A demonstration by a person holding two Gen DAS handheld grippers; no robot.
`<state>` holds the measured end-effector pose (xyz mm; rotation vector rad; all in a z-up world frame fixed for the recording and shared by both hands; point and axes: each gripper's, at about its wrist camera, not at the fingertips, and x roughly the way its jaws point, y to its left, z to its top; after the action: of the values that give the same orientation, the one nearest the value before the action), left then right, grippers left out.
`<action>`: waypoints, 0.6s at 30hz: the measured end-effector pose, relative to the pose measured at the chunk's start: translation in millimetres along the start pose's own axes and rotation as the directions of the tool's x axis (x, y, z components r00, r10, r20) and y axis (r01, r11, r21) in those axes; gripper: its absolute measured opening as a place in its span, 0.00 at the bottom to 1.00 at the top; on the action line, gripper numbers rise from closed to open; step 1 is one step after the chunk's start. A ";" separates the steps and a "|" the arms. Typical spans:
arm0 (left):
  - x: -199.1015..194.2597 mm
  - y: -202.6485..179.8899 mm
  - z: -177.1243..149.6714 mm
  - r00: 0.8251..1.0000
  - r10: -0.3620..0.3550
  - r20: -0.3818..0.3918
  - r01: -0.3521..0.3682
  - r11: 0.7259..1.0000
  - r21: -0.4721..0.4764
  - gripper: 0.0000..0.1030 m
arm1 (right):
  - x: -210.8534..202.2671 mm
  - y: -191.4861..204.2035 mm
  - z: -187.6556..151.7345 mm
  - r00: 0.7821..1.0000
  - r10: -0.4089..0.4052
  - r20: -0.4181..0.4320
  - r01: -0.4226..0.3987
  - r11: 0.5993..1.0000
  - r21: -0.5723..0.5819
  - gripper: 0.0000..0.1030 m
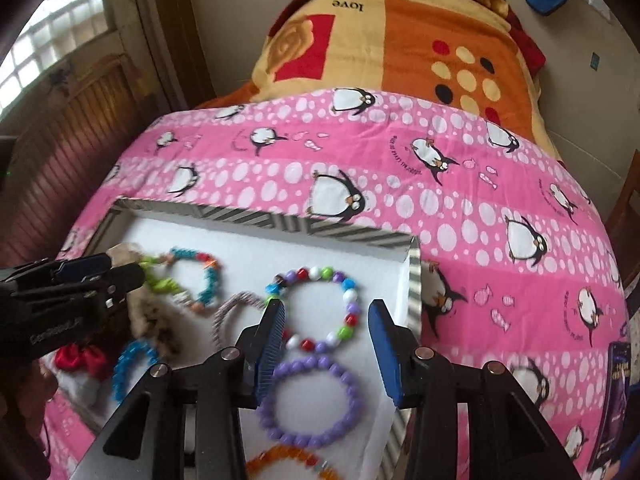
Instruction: Organize jewelry
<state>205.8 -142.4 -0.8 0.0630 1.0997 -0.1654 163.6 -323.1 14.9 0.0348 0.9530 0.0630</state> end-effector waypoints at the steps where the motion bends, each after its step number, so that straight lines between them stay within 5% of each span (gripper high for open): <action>1: -2.9 0.3 -3.3 1.000 0.004 -0.001 -0.004 1.000 0.002 0.48 | -4.5 2.7 -4.0 1.000 0.006 0.005 -0.006 1.000 0.003 0.41; 18: -67.5 10.7 -73.8 0.998 0.026 0.058 -0.026 1.000 -0.002 0.48 | -53.2 35.3 -67.1 0.998 0.063 0.009 -0.063 0.994 0.085 0.43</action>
<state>112.6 -115.2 25.5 0.0713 1.0411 -0.1427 76.8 -291.4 21.4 0.1433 0.9483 0.0806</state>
